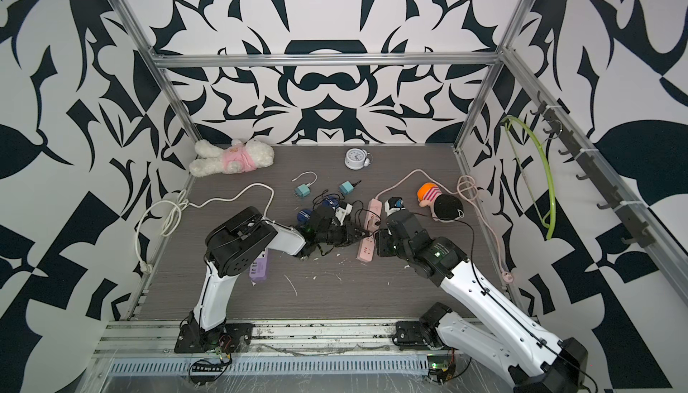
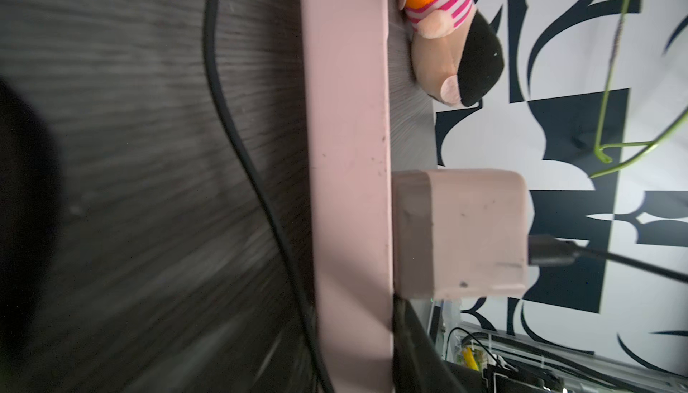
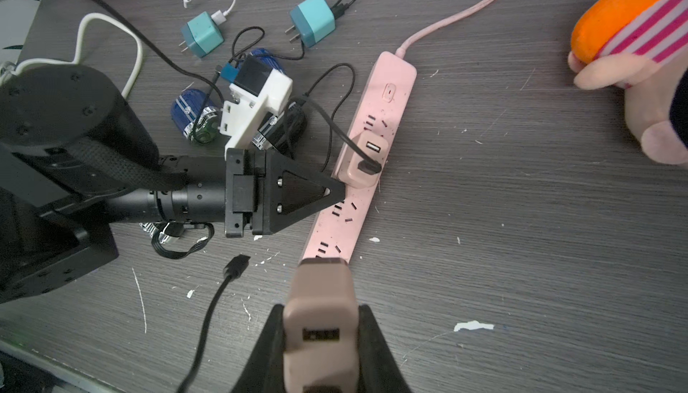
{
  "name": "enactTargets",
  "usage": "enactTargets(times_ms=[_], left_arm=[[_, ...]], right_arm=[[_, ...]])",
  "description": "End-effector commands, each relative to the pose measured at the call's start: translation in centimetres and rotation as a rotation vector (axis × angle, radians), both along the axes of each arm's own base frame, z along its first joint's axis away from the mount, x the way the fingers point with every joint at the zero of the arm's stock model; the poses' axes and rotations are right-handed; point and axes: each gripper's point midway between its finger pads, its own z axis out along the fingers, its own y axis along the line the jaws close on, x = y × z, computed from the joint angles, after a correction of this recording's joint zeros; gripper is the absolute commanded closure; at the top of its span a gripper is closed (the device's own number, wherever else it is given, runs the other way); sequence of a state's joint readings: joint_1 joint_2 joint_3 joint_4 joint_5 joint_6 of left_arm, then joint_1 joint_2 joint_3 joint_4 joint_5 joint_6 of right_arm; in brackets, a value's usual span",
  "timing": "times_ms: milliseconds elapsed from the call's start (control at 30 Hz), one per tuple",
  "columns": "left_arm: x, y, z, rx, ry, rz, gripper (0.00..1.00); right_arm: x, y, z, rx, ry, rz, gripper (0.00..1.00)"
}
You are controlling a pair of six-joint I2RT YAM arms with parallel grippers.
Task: Unplug the electric shaver
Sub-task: Place the socket at the center of the board.
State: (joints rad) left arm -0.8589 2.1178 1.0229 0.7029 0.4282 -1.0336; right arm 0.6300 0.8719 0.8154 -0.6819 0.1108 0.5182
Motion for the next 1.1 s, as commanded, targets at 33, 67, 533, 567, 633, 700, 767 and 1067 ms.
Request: enactTargets(times_ms=[33,67,533,567,633,700,767,1067], left_arm=[[-1.3,1.5,-2.1,0.22,-0.03,-0.021,0.56],[-1.3,1.5,-1.9,0.229,-0.033,-0.021,0.52],[-1.0,3.1,4.1,0.331,-0.17,-0.003,0.0],[-0.8,3.4,4.8,0.358,-0.2,0.003,0.0],[-0.9,4.2,6.2,0.416,-0.244,0.015,0.01],[-1.2,5.2,7.2,0.474,-0.281,0.033,0.01],[-1.6,6.4,8.3,0.51,-0.299,0.05,0.01],[-1.9,15.1,12.3,0.684,-0.399,0.267,0.0]], right_arm=[[0.5,0.4,2.1,0.023,-0.056,0.012,1.0],[0.5,0.5,2.1,0.024,-0.055,0.018,1.0],[-0.2,0.9,2.9,0.06,-0.088,0.067,1.0],[-0.2,0.9,2.8,0.058,-0.086,0.073,1.0],[-0.2,1.2,2.7,0.064,-0.083,0.081,1.0],[-0.1,1.6,2.7,0.083,-0.087,0.092,1.0],[0.1,2.1,3.1,0.109,-0.103,0.103,1.0],[1.0,4.8,7.5,0.191,-0.198,0.217,1.0]])
